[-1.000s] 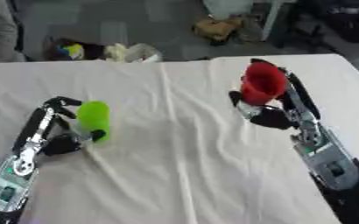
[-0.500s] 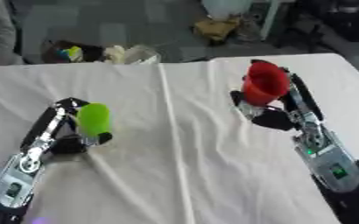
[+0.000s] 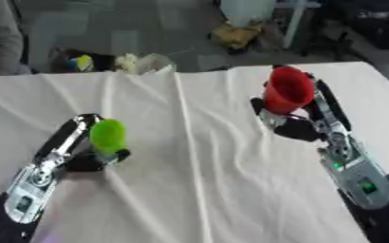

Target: Pour the contents of one cup into another cup.

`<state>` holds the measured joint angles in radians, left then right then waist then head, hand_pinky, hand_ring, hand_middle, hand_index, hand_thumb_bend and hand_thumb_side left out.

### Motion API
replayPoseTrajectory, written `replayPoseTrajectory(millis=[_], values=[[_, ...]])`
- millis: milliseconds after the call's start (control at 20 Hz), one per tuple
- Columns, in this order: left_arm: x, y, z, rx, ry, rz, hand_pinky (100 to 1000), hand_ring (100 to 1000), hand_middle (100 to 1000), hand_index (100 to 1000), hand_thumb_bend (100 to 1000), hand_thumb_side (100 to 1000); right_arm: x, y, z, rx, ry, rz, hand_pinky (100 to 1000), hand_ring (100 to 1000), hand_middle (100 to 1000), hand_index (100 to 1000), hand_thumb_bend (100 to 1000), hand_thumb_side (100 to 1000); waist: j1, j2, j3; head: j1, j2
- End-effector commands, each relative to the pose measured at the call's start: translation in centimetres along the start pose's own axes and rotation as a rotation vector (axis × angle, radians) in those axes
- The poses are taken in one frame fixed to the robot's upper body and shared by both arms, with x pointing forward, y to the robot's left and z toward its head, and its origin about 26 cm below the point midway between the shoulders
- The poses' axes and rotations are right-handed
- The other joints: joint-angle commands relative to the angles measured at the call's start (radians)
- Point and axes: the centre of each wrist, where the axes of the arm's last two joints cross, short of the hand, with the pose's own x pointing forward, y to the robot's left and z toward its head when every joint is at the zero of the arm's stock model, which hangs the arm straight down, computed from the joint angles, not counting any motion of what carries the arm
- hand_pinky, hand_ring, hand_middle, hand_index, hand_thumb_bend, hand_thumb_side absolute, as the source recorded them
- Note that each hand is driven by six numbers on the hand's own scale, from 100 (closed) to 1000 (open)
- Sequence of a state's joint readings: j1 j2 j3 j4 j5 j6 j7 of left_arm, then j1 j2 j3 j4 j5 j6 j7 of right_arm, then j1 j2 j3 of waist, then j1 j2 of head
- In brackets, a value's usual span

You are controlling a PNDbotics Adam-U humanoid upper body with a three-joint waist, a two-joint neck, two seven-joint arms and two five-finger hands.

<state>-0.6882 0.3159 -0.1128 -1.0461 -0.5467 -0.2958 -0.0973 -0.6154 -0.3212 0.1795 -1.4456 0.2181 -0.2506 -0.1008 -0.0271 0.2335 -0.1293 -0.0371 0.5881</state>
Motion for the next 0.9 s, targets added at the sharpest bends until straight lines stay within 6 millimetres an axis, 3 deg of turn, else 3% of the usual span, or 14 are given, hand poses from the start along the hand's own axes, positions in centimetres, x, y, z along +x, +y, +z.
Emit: replayPoseTrajectory(millis=[50,250,350,900], values=[[0.2,-1.3,-0.2,-0.013,0.011,0.024,502,435,509,625,276,422,0.7,-0.9,-0.6,-0.012,-0.031,0.011,898,911,208,519,100,248,-0.002,-0.015,-0.003,0.002,-0.004],[0.3,-1.2,-0.2,0.038,0.029,0.068,470,358,436,559,122,412,0.7,-0.9,-0.5,-0.013,-0.030,0.011,897,911,210,519,100,248,-0.003,-0.019,-0.001,0.002,-0.002],[0.5,-1.0,-0.1,0.070,0.037,0.095,464,347,425,548,101,411,0.7,-0.9,-0.5,-0.014,-0.029,0.010,897,911,211,519,100,248,-0.003,-0.021,0.001,0.002,0.000],[1.3,1.7,1.8,0.216,0.030,0.172,458,344,417,541,135,393,1.7,-1.8,-0.3,-0.008,-0.054,0.012,896,907,221,522,100,232,-0.007,-0.046,0.015,0.000,0.016]])
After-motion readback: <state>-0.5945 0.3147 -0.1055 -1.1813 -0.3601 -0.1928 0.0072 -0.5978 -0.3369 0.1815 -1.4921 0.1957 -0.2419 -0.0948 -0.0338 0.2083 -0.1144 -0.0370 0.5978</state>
